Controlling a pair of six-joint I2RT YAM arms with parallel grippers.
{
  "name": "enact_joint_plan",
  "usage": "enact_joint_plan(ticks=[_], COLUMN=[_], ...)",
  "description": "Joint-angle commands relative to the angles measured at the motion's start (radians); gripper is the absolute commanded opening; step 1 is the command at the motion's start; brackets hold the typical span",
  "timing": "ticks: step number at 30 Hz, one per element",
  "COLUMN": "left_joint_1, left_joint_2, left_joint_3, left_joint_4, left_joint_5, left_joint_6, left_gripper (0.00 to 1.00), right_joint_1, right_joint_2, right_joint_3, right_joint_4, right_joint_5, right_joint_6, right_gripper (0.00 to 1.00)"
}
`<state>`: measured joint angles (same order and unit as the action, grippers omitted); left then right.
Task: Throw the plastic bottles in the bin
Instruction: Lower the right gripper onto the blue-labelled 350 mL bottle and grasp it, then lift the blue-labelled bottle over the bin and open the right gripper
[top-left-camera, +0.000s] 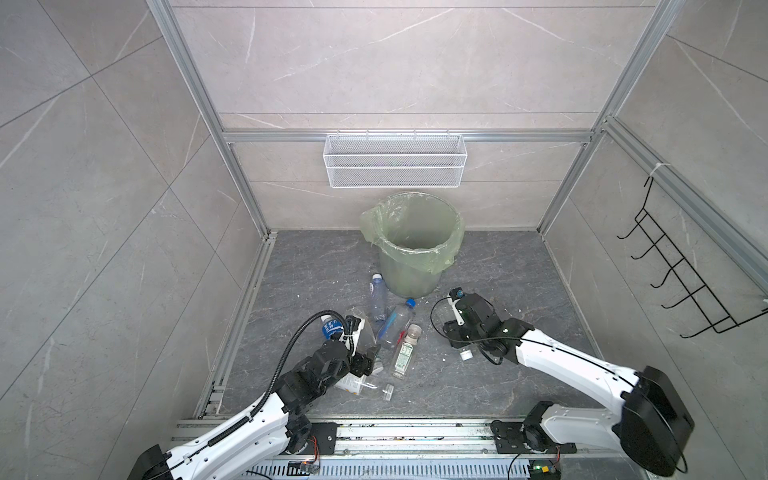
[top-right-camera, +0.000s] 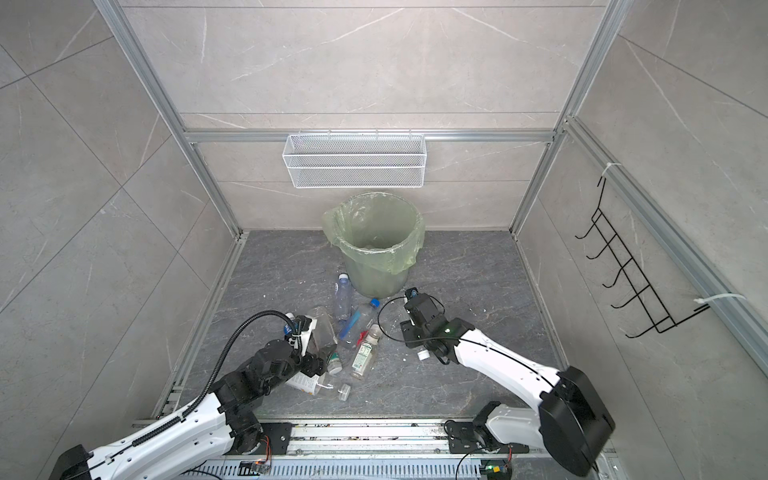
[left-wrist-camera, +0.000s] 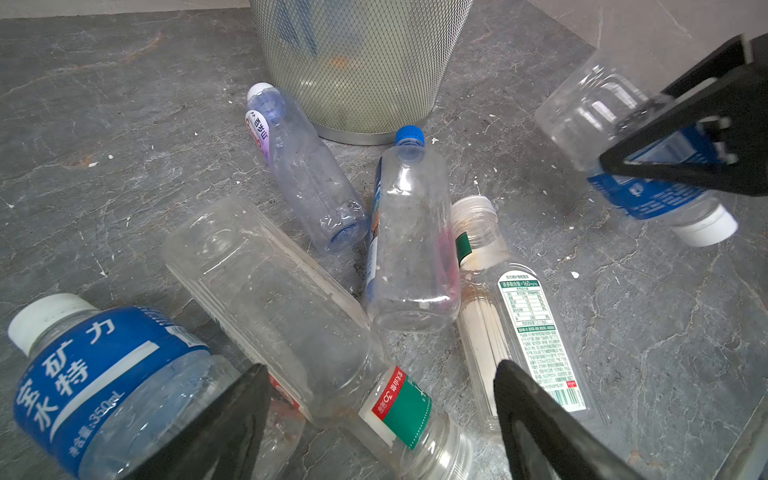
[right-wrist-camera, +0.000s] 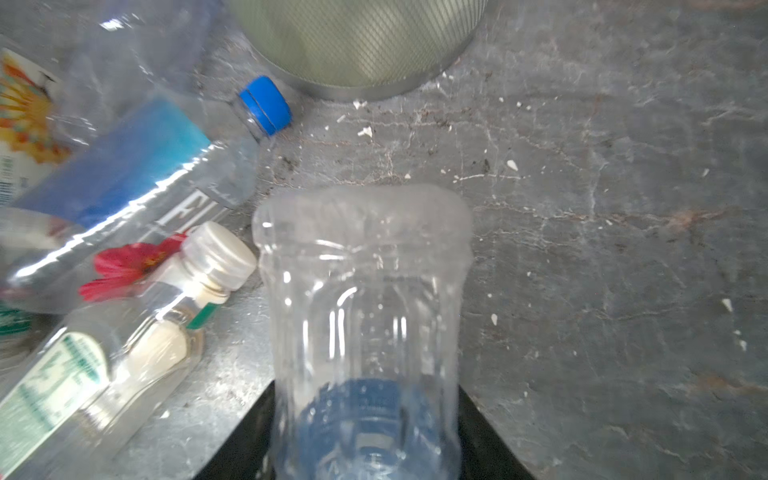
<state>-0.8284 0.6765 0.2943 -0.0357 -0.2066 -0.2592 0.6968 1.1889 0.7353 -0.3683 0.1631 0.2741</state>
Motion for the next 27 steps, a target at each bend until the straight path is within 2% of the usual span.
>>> enact_joint_plan(ticks=[1,5,8,15,19,22,25,27], left_joint_1=[0.008,0.008,0.009,0.008,0.010,0.011,0.013,0.013], left_joint_2=[0.008,0.018,0.028,0.024,0.009,0.004,0.007,0.008], left_joint_3=[0.006,0.009,0.014,0.014,0.009,0.008,0.008,0.008], left_joint_4=[0.032,0.035,0.035,0.031,0.028,0.027,0.027,0.028], left_joint_5=[0.007,0.013,0.016,0.023,0.019,0.013,0.012,0.013], left_joint_6=[-0.015,-0.014,-0.013,-0.013,-0.015,-0.017,-0.017,-0.018], left_gripper=[0.86,0.86,0.86,0.86,0.86,0.86,0.86,0.86], right_joint_1=[0.035,0.057,0.059,0.059,0.058,0.051,0.006,-0.033], right_joint_2=[-0.138,-0.303,-0.367,-0.321,-0.201,-0.039,0.151,0.317], right_joint_3=[-0.054,-0.078,-0.038,0.270,0.507,0.735,0.967,1.193], right_joint_4=[0.014,0.009,-0.008,-0.075,-0.106,-0.164,-0.199,-0.231], right_joint_5=[0.039,0.046,0.051,0.073,0.116,0.174,0.127,0.089], right_joint_6=[0.028,0.008,-0.024,-0.118,-0.146,-0.159,-0.158,-0.153], right_gripper=[0.50,0.49,0.50,0.49,0.48,0.49,0.48,0.48])
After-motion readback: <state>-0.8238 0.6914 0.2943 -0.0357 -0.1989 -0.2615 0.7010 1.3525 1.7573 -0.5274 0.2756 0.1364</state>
